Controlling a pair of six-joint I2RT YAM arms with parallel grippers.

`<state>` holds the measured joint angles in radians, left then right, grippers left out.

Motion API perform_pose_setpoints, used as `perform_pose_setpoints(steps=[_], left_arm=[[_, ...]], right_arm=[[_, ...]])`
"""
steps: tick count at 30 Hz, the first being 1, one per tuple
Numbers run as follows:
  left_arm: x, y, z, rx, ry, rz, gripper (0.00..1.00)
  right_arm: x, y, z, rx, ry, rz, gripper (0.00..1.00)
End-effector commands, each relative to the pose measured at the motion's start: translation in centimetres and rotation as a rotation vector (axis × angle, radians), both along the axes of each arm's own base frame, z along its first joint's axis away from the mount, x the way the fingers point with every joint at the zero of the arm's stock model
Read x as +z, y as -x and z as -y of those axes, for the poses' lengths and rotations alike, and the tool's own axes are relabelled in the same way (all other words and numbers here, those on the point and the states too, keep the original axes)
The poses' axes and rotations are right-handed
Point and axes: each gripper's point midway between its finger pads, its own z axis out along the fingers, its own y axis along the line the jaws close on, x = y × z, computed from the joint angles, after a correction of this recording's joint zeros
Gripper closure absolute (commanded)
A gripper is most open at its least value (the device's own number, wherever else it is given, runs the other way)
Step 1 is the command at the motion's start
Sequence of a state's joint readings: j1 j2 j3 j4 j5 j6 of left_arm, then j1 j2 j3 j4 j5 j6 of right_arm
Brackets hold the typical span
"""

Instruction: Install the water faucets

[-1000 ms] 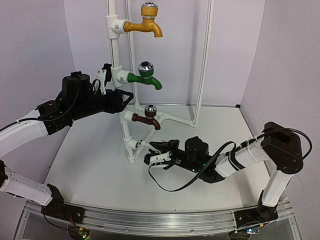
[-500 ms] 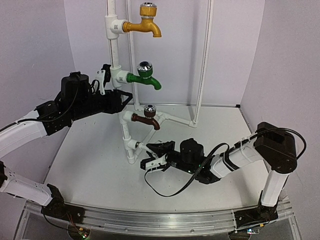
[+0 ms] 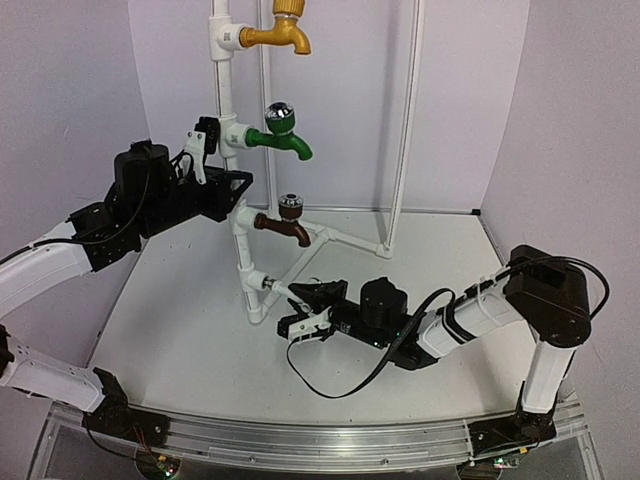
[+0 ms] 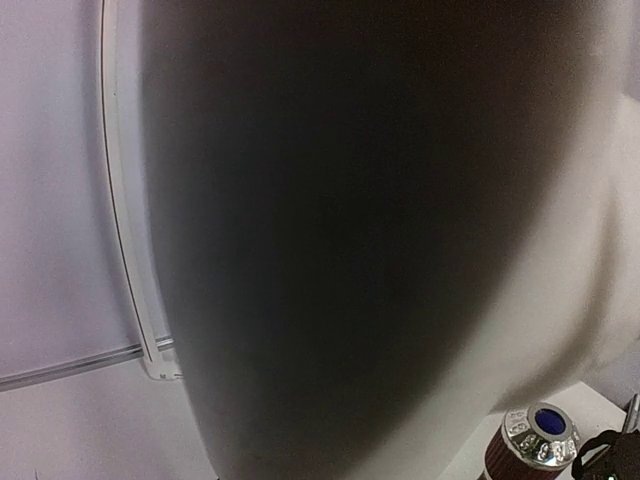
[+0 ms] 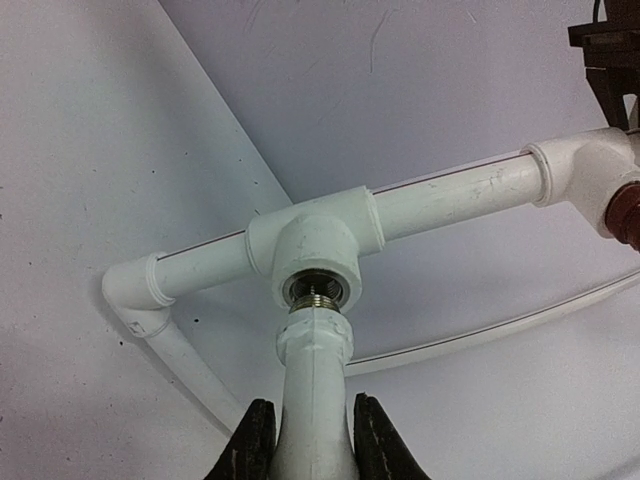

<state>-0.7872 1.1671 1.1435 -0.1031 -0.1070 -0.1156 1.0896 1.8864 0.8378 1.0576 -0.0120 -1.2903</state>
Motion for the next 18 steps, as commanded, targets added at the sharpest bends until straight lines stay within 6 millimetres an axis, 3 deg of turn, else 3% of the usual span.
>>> perform_pose_setpoints(steps=[1, 5, 18], left_arm=[[-2.8, 2.1, 0.4, -0.053, 0.127, -0.24, 1.0], [-3.8, 2.2, -0.5, -0.022, 0.117, -0.227, 1.0], [-0.3, 2.8, -1.4, 0.007, 0.239, -0.272, 1.0]], right_arm=[[2.9, -0.4, -0.9, -0.007, -0.112, 0.032, 1.0], [3.2, -0.2, -0.7, -0.001, -0.136, 0.027, 1.0], [4.2, 1.0, -1.8, 0.063, -0.209, 0.012, 1.0]])
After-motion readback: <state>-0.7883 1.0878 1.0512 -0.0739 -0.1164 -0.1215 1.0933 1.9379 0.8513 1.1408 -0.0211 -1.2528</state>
